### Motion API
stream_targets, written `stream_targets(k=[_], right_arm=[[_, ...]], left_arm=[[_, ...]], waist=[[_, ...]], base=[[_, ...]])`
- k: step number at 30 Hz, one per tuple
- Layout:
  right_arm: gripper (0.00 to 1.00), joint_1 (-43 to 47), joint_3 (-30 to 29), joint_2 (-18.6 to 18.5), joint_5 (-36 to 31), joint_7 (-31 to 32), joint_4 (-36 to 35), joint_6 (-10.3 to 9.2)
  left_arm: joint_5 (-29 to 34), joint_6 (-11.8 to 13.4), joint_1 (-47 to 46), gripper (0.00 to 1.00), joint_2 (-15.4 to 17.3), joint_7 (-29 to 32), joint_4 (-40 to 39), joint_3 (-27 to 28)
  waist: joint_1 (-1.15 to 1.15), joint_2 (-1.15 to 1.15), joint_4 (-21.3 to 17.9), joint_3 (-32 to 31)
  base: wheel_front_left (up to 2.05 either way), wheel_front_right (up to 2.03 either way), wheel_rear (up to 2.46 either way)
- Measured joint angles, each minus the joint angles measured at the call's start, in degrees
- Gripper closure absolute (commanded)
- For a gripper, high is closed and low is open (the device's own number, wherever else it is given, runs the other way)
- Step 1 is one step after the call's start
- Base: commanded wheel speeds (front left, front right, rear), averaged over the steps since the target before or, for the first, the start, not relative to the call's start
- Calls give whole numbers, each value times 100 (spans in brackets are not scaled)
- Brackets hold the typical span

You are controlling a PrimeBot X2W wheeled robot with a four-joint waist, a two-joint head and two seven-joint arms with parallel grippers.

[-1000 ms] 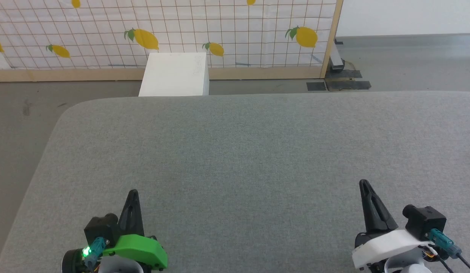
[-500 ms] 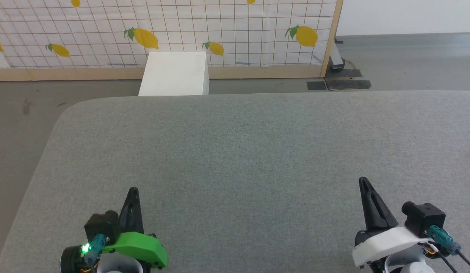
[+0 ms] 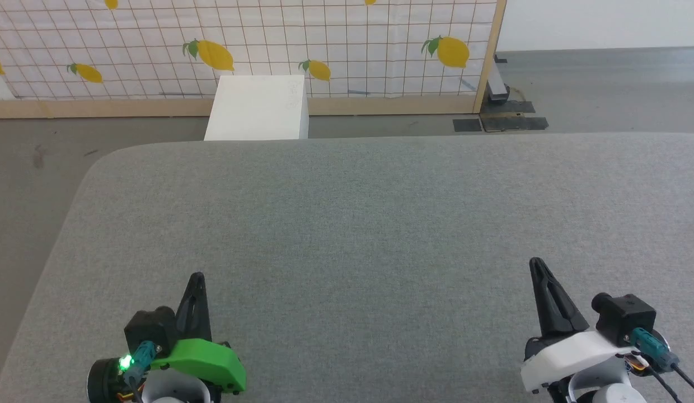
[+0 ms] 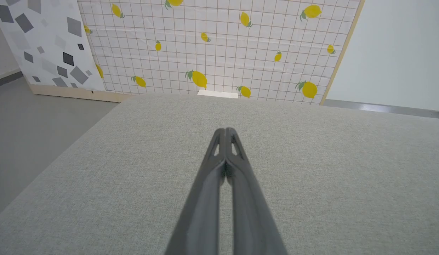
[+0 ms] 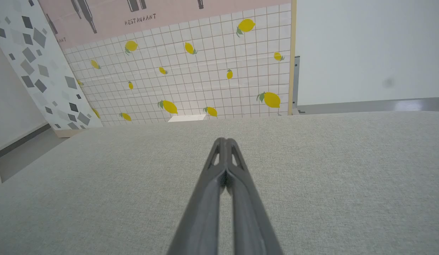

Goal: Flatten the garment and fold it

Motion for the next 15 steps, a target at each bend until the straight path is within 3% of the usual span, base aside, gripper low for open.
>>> stream_targets(k=[15], right_arm=[[100, 3, -21, 0, -157, 183, -174, 1]], left_arm=[[204, -52, 0, 100, -46, 175, -146, 68]], waist=[[0, 0, 0, 16]], base=[[0, 0, 0]])
